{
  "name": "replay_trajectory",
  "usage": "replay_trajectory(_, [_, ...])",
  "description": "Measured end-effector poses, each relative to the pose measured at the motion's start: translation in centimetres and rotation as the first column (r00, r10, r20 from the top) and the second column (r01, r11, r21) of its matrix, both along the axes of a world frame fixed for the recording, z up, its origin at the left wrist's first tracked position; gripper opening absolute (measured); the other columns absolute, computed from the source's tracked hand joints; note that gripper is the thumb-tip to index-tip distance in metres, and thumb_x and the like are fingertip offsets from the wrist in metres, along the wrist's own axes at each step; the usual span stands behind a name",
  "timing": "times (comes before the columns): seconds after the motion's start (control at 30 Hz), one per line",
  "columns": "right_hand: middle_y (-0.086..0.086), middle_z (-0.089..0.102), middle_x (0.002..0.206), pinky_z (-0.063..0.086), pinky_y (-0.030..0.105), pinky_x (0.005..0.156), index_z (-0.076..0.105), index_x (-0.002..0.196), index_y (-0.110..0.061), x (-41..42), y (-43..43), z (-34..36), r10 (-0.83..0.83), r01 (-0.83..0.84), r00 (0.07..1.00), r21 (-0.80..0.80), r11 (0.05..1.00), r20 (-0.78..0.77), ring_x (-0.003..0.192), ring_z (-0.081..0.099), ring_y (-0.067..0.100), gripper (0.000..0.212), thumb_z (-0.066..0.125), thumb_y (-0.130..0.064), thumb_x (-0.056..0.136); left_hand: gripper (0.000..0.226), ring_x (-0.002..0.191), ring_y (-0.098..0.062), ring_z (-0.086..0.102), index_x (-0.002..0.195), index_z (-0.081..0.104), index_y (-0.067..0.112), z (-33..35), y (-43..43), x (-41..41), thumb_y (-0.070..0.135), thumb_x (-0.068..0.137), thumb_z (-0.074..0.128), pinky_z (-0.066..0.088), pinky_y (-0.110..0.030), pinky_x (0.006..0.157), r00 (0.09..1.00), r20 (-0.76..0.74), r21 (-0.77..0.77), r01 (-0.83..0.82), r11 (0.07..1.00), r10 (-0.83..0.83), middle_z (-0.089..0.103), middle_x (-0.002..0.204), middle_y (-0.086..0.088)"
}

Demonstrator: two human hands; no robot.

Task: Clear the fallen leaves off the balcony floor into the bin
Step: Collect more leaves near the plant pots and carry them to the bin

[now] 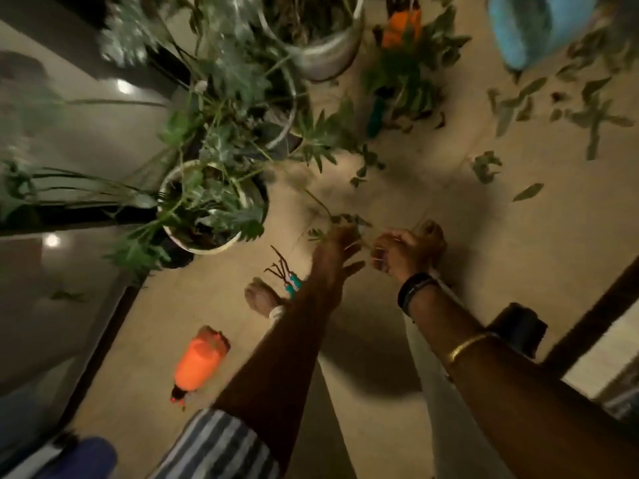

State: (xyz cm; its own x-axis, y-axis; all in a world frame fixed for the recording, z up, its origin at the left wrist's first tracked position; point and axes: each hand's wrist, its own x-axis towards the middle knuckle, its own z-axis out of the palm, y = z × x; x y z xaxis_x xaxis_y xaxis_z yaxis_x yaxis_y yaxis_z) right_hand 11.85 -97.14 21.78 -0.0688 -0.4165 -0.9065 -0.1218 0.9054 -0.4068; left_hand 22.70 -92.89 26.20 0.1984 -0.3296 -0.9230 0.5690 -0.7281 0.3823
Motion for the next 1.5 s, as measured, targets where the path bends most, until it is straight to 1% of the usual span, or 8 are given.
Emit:
replay_trajectory(0.17, [0.008,0.072,0.101,0.059,0.042,0.075,0.067,0.096,-0.025,1.1,-0.3,-16.4,0.281,-0.286,0.948,-0.008,0.958,-0.148,0.092,0.070,0.030,0.022,0.059,-0.031,0.076,0.030,0.098,-0.006,0.054,0.121,0.059,0.022,-14.2,-3.0,-0.1,0.040,0.104,0.042,0.046,-0.033,0.090,0.996,0.025,0.087,0.080,0.993,-0.082,0.059,0.109,0.010])
replay_trajectory(0.3, [0.011,0.069,0.111,0.048,0.034,0.076,0.065,0.113,-0.015,1.9,0.1,-27.2,0.711,-0.771,0.587,0.003,0.637,-0.387,0.101,0.064,0.033,0.035,0.069,-0.033,0.084,0.040,0.120,-0.009,0.043,0.140,0.046,0.022,-23.9,-0.8,-0.2,0.040,0.105,0.037,0.034,-0.038,0.109,0.993,0.033,0.155,0.111,0.982,-0.117,0.047,0.128,0.012])
replay_trajectory(0.5, [0.014,0.033,0.152,0.042,0.047,0.101,0.034,0.150,-0.026,4.5,0.7,-36.3,0.817,-0.946,0.250,0.049,0.321,-0.520,0.134,0.036,0.036,0.078,0.072,-0.042,0.083,0.069,0.147,-0.020,0.025,0.158,0.013,0.028,-32.0,2.7,1.5,0.049,0.100,0.044,0.024,-0.046,0.118,0.991,0.037,0.212,0.115,0.970,-0.126,0.021,0.163,0.003])
replay_trajectory(0.67, [0.016,0.063,0.112,0.045,0.038,0.089,0.068,0.106,-0.010,3.9,0.3,-39.6,0.761,-0.908,0.396,-0.093,0.409,-0.515,0.108,0.057,0.035,0.019,0.059,-0.013,0.090,0.061,0.136,-0.021,0.037,0.154,0.028,0.028,-35.0,2.3,2.7,0.048,0.099,0.048,0.031,-0.049,0.115,0.994,0.068,0.285,0.059,0.957,-0.081,0.038,0.150,0.000])
replay_trajectory(0.87, [-0.001,0.066,0.088,0.051,0.023,0.069,0.071,0.093,-0.015,3.1,1.1,-36.6,0.586,-0.587,0.793,0.050,0.808,-0.166,0.078,0.061,0.012,0.011,0.071,-0.006,0.087,0.059,0.129,-0.034,0.046,0.146,0.042,0.023,-35.6,0.6,2.7,0.057,0.098,0.045,0.047,-0.053,0.100,0.995,-0.103,0.399,0.059,0.915,-0.019,0.045,0.147,-0.009])
replay_trajectory(1.13, [0.007,0.072,0.102,0.057,0.032,0.071,0.071,0.115,-0.011,4.9,2.7,-33.2,0.497,-0.503,0.861,0.037,0.863,0.109,0.084,0.067,0.020,0.032,0.062,0.006,0.090,0.033,0.102,-0.034,0.065,0.122,0.064,0.002,-36.3,2.1,3.7,0.016,0.094,0.056,0.058,-0.033,0.076,0.990,0.140,0.320,-0.060,0.946,0.015,0.067,0.113,-0.015])
replay_trajectory(1.3, [0.002,0.069,0.087,0.057,0.037,0.080,0.072,0.098,-0.009,5.6,0.9,-36.7,0.569,-0.606,0.776,-0.071,0.793,-0.271,0.086,0.065,0.021,0.019,0.066,-0.005,0.080,0.020,0.064,-0.014,0.053,0.108,0.064,0.002,-37.7,3.3,7.5,0.007,0.099,0.047,0.046,-0.025,0.057,0.934,0.242,0.251,-0.322,0.913,0.263,0.058,0.079,-0.003])
replay_trajectory(1.5, [0.001,0.065,0.095,0.053,0.036,0.085,0.073,0.098,-0.017,8.5,0.0,-39.3,0.627,-0.654,0.756,-0.167,0.738,-0.188,0.096,0.063,0.023,0.017,0.058,-0.016,0.089,0.023,0.053,-0.011,0.040,0.077,0.057,0.016,-37.4,3.3,7.7,0.014,0.097,0.046,0.033,-0.024,0.049,0.982,0.151,0.246,-0.144,0.959,0.109,0.047,0.061,0.003])
